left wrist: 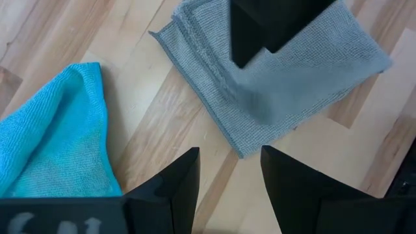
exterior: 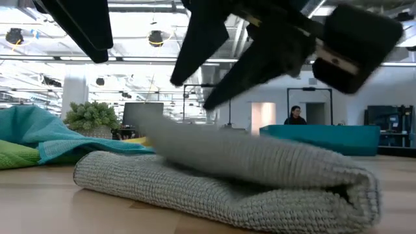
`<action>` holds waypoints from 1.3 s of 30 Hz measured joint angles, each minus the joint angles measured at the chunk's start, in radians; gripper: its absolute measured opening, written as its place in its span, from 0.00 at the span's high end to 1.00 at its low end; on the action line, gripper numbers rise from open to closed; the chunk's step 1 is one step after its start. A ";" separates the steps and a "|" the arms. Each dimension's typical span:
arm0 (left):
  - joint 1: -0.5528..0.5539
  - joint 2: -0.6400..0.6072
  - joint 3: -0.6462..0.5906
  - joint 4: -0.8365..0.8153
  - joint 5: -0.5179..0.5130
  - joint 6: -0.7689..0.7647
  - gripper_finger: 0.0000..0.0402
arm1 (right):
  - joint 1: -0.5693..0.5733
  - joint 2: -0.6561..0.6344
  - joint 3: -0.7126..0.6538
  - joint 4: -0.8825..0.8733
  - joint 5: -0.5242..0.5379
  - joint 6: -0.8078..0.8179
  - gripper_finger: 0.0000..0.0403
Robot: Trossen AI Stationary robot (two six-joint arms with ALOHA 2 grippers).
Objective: Fold microfiber towels
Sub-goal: Fold the dark white microfiber cloth
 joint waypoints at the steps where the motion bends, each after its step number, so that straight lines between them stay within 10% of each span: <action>1: 0.000 0.000 0.000 0.000 0.000 0.000 0.61 | 0.000 0.000 0.014 -0.013 0.016 0.039 0.50; 21: -0.040 0.000 0.000 -0.022 -0.008 -0.016 0.61 | -0.045 -0.329 -0.024 -0.378 -0.198 0.711 0.50; 39: -0.067 0.000 0.000 -0.018 -0.006 0.096 0.61 | 0.086 -0.234 -0.235 -0.126 -0.208 0.611 0.51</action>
